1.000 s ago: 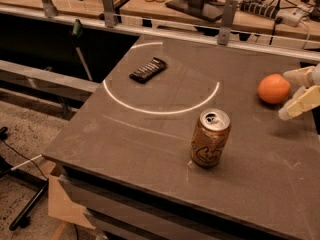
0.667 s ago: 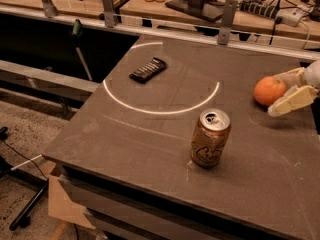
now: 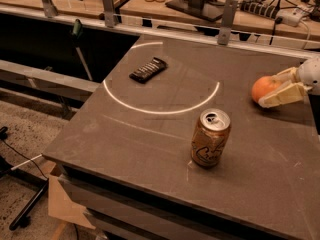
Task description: Move orange near orange can
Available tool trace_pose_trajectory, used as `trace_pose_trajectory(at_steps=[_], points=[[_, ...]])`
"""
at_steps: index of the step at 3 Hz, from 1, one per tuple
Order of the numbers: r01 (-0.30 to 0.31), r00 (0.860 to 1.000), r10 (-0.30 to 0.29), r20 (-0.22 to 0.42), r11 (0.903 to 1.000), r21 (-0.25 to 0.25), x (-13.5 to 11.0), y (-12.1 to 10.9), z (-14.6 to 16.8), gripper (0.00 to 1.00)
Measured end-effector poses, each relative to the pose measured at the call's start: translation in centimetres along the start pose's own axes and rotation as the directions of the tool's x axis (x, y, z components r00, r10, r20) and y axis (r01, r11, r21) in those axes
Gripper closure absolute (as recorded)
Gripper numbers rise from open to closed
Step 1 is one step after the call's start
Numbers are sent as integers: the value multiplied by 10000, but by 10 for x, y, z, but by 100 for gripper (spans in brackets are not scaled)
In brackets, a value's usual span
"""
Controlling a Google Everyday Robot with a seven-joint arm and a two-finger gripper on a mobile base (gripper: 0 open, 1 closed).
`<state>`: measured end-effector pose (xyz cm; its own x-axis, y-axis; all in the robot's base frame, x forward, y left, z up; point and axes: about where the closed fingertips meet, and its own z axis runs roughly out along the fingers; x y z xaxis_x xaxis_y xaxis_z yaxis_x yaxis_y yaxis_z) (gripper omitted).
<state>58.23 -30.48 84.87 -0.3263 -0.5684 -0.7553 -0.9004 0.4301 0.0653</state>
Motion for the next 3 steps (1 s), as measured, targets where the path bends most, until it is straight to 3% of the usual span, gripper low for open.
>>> trace_pose_trajectory(at_steps=[1, 2, 3], points=[[7, 10000, -6, 10, 10000, -29, -1, -1, 3, 86], [259, 9996, -255, 117, 9992, -293, -11, 12, -8, 100], [686, 9974, -670, 259, 9954, -674, -23, 41, -26, 100]])
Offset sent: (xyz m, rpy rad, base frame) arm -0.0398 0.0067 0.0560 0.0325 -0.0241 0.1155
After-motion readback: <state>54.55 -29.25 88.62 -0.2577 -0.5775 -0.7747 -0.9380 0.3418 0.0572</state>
